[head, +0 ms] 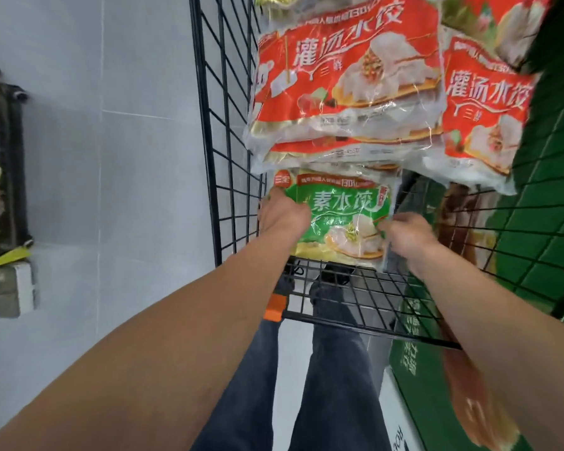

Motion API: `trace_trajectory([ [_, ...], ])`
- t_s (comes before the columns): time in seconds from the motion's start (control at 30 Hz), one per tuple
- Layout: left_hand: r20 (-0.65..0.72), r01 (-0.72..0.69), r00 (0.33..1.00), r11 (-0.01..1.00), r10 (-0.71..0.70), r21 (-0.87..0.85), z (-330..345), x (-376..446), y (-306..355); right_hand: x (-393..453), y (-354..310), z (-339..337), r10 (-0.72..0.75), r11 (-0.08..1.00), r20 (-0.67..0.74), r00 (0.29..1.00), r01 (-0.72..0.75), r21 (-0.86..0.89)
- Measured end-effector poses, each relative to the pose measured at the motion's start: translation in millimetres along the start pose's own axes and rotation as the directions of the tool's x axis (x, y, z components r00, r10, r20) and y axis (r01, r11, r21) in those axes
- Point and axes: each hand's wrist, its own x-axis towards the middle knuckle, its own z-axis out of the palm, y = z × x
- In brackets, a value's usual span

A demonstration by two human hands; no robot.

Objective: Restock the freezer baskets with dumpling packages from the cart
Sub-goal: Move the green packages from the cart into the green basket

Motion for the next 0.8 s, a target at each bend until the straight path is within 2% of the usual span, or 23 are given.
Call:
trace_trajectory([
  [0.13,0.035,-0.025,0.999,0.999,0.024,0.028,4,6,-5,21,14,-2,0.095,0.989,-0.191,0.977,-0.071,0.126],
  [0.23,0.101,-0.053,0.994,0.998,0.049,0.046,7,4,-6,29,30,-14,0.140,0.988,-0.256,0.956,-0.119,0.095],
  [0.37,0.004,-0.092,0.996,0.985,0.092,0.144,12,7,-1,31,37,-21,0.183,0.973,-0.165,0.969,-0.155,0.169],
  [0.5,-0.006,-0.039,0.999,0.990,0.040,0.132,13,19,-6,49,49,-17,0.175,0.955,-0.103,0.979,-0.144,0.258],
  [0.63,0.004,-0.027,1.000,0.981,0.027,0.193,10,17,-10,14,34,-22,0.175,0.919,-0.088,0.981,-0.130,0.372],
  [0.7,0.018,-0.036,0.999,0.986,0.033,0.161,5,8,-9,3,31,-27,0.147,0.908,-0.114,0.983,-0.088,0.409],
  [0.8,0.047,-0.047,0.998,0.999,0.046,0.021,-8,-17,-9,-35,22,-43,0.135,0.886,-0.175,0.975,-0.040,0.461],
])
